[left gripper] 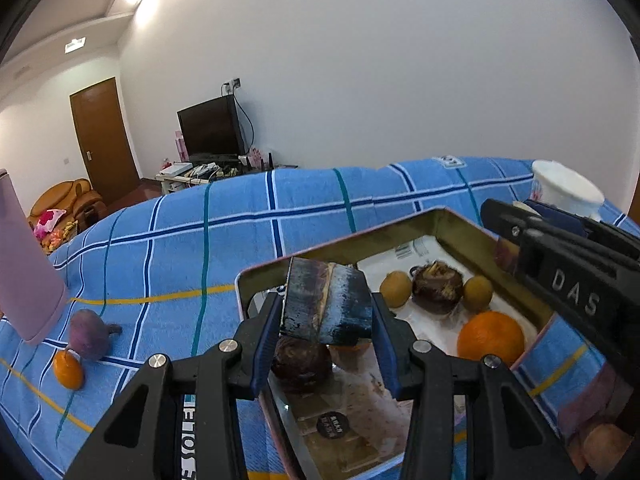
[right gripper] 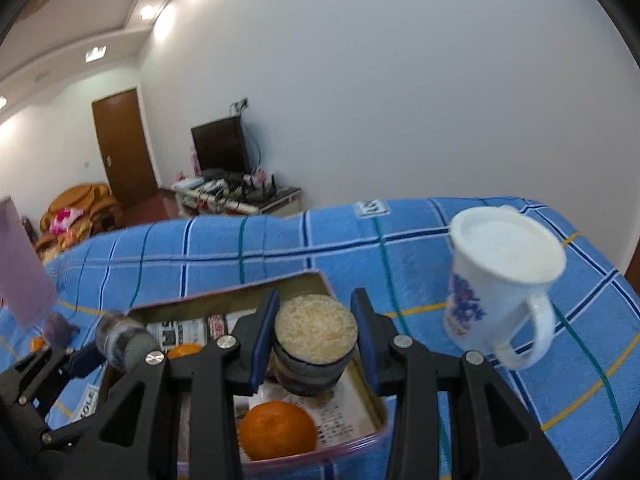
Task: Organize fruits
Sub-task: 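Carry both cake rolls over the tin and lower them inside, opening both tools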
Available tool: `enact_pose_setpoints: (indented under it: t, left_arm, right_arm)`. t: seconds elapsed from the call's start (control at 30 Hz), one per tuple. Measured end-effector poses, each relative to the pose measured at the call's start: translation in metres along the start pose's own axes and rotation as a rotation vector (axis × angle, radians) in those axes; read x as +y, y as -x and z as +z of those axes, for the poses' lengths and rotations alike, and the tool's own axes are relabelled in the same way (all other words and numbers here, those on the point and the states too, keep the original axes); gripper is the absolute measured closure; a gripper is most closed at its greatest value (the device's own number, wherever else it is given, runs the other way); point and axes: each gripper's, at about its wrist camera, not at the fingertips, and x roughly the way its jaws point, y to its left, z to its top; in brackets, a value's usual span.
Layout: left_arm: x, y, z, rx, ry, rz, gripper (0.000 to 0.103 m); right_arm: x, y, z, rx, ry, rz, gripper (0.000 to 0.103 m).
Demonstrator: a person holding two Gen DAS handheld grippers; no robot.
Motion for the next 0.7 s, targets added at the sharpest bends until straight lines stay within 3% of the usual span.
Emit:
enact_pose_setpoints:
  t: [0.33,0.7]
  left_arm:
    - [-0.002,-0.005,0.001,0.015,-0.009,-0.016,0.057]
    - [-0.005,-0.017,0.001,0.07,-0.016,-0.019,0.057]
  right_arm:
    - [0.018,-0.019,-0.011,0.1,0.074,0.045,0.063]
    - [0.022,-0.023,-0.013,0.11,0.09,0.068,0.063]
